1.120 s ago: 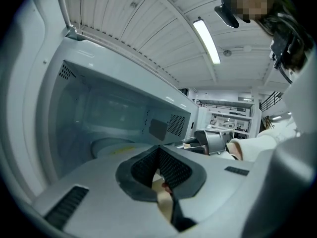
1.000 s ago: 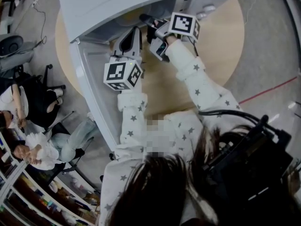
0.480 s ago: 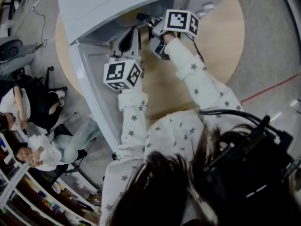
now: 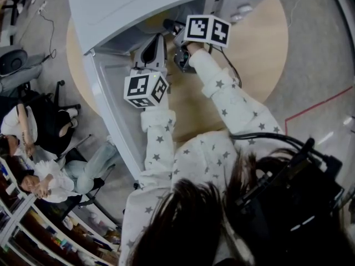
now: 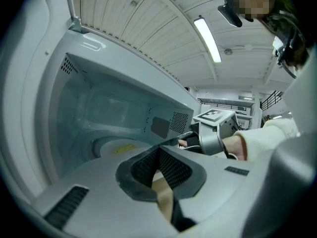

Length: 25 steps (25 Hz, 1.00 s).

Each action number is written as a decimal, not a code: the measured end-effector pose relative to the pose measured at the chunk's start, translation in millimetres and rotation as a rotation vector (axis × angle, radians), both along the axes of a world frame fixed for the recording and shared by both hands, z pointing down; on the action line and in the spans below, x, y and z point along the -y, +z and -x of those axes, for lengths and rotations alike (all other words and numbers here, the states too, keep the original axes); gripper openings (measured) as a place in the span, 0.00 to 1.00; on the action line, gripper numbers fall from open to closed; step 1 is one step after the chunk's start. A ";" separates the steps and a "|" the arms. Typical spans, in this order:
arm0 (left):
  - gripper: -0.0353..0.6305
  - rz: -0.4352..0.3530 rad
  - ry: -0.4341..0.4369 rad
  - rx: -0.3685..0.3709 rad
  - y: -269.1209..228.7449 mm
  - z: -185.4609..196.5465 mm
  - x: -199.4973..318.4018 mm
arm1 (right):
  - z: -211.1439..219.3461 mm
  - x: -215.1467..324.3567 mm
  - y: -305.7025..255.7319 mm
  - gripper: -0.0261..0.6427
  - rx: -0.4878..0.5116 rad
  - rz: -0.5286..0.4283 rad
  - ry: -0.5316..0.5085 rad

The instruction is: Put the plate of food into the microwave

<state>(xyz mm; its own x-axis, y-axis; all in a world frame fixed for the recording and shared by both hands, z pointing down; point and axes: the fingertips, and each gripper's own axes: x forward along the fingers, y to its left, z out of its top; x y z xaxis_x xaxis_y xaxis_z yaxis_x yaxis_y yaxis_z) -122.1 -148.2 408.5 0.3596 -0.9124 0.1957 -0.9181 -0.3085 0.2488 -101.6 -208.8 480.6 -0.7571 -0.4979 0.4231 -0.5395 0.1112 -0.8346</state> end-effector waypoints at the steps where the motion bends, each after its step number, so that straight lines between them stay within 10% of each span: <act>1: 0.06 -0.001 -0.001 0.001 0.1 0.5 0.1 | -0.2 0.6 -0.2 0.19 -0.017 -0.006 -0.013; 25: 0.06 0.019 -0.006 0.010 12.1 11.1 3.7 | 4.3 -16.8 16.1 0.19 0.018 0.077 -0.158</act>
